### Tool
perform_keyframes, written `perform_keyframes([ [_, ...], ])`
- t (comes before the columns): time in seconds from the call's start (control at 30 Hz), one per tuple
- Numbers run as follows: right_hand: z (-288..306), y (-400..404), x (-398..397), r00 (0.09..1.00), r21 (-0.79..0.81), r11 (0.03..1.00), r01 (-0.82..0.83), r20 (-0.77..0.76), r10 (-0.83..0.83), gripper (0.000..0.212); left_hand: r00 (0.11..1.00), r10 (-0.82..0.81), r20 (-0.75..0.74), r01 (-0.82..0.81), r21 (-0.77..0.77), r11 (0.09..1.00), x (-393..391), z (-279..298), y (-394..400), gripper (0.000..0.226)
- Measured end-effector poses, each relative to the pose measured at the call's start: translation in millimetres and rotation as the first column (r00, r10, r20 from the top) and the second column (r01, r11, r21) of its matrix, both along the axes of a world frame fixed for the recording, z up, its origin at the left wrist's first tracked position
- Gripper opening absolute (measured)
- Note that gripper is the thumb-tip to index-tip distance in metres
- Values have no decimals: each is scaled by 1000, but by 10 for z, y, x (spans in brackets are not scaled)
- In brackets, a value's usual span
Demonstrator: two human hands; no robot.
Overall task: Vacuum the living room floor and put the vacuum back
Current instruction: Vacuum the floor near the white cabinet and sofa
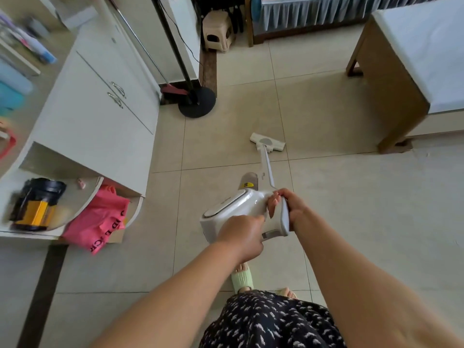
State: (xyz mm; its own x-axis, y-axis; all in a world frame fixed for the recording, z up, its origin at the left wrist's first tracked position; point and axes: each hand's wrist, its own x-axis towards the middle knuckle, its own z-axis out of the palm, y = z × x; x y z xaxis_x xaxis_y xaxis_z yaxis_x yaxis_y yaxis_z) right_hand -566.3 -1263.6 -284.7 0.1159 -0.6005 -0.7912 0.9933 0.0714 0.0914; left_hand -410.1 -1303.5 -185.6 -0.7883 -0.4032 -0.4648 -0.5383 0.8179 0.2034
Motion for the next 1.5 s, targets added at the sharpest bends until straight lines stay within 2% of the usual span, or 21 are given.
perform_keyframes([
  [0.17, -1, 212, 210, 1000, 7, 1000, 4, 22, -4, 9, 1000, -29, 6, 29, -9, 1000, 181, 67, 186, 19],
  [0.4, 166, 359, 585, 996, 29, 997, 73, -44, -72, 11, 990, -139, 15, 139, -32, 990, 510, 195, 248, 17],
  [0.57, 298, 423, 986, 979, 45, 978, 202, -45, -200, 13, 960, -279, 19, 279, -72, 957, 797, 304, 123, 24],
  [0.83, 379, 692, 1284, 930, 145, 920, 365, -116, -350, 15, 887, -462, 17, 462, -36, 886, 919, 353, 73, 23],
  [1.03, 395, 1409, 1024, 852, 165, 839, 519, -178, -492, 20, 778, -627, -51, 626, -25, 779, 447, 314, 455, 26],
  [1.2, 405, 2091, 594, 747, 69, 744, 665, -85, -659, 15, 697, -709, -108, 712, -20, 702, -111, 254, 1043, 26],
  [1.4, 348, 2482, 129, 728, 48, 727, 685, -8, -686, 29, 665, -733, -147, 740, -7, 673, -634, 174, 1400, 23],
  [1.5, 325, 2667, -228, 747, 51, 746, 664, -19, -664, 45, 673, -723, -157, 732, -5, 682, -974, 129, 1587, 23],
])
